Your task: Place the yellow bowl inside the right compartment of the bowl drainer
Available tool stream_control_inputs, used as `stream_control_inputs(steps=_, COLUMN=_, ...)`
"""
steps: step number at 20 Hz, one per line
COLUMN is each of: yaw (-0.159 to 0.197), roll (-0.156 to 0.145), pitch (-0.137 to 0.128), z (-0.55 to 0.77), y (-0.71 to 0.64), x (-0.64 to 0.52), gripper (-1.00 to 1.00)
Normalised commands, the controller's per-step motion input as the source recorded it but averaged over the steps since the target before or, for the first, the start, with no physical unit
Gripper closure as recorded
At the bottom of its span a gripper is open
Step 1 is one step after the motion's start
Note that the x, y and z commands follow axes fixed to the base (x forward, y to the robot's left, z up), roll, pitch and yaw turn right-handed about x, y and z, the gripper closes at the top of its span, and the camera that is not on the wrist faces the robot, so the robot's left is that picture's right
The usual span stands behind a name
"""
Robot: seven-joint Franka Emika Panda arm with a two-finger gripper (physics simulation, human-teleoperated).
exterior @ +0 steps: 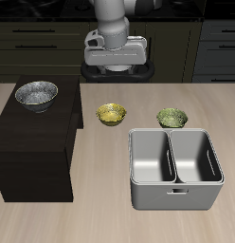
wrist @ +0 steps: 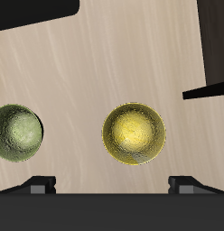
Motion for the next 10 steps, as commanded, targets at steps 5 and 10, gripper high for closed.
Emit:
stream_control_inputs(steps=5, yaw=-0.024, roll=0.027, pitch=0.055, z=-0.52, y=0.07, x=0.04, gripper=-1.00)
stream_control_inputs(steps=10, yaw=0.015, roll=0.016, pitch=0.072, z=-0.69, y=0.16, x=0.08, gripper=-1.00)
